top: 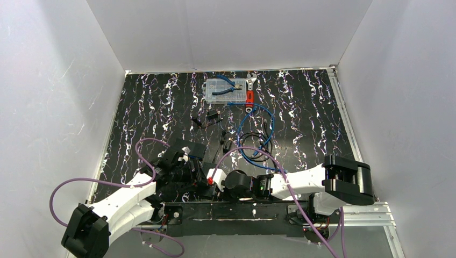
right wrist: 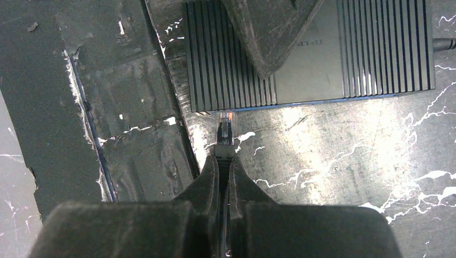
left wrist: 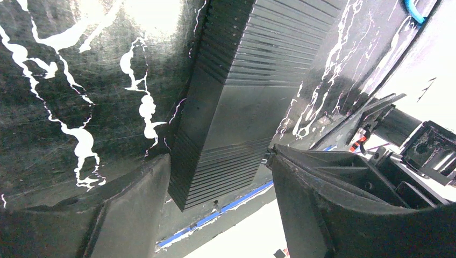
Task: Insert the plug into the switch port
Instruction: Insert the connector into the switch port.
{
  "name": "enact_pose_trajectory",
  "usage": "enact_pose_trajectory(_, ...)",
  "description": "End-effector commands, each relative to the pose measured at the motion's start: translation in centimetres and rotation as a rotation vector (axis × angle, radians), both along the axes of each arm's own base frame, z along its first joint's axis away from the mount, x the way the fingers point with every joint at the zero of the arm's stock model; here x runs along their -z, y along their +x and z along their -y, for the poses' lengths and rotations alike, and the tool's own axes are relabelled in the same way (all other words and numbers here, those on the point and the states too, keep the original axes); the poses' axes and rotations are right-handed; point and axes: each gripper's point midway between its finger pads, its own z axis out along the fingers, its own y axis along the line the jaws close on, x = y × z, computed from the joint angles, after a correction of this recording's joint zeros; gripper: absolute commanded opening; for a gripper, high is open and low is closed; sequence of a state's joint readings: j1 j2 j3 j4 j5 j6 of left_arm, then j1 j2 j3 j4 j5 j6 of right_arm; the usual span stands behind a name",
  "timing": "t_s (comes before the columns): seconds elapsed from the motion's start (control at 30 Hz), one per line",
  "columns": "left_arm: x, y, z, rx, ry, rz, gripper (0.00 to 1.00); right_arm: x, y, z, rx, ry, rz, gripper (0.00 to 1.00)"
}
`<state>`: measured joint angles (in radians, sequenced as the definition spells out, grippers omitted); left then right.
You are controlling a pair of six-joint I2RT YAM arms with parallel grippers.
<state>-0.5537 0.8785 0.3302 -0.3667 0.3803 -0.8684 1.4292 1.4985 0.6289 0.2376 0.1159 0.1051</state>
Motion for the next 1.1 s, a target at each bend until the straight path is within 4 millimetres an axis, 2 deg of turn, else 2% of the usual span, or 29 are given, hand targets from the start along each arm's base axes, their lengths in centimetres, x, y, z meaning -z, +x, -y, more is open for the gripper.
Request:
enact_pose_trajectory(0.0,0.2,-0.4,-0.1,0.02,0.007,-0.012,0.67,-2.6,-0.1,-2.6,-0.01,0.099,0.006,0.01)
enact_pose_trajectory(0.3,0.2,-0.5,-0.1,0.02,0.005,-0.012,0.67,-2.9,-0.4,-2.9,-0.014,0.12,0.002,0.01)
enact_pose_trajectory(0.5,0.2,-0.7,0.2,0.03,-0.013,-0.021,0.62,-2.9,0.3,-3.4,0.022,0.137,0.014,0.01)
enact_pose_trajectory(0.77,0.1,-1.1,0.3,0.03,-0.035,-0.03,0.56,-3.7,1.6,-4.3,0.104,0.191,0.04,0.01)
enact_pose_trajectory(1.07,0.4,-1.5,0.3,0.031,-0.04,-0.035,0.52,-5.2,1.9,-4.8,0.101,0.246,0.06,0.01)
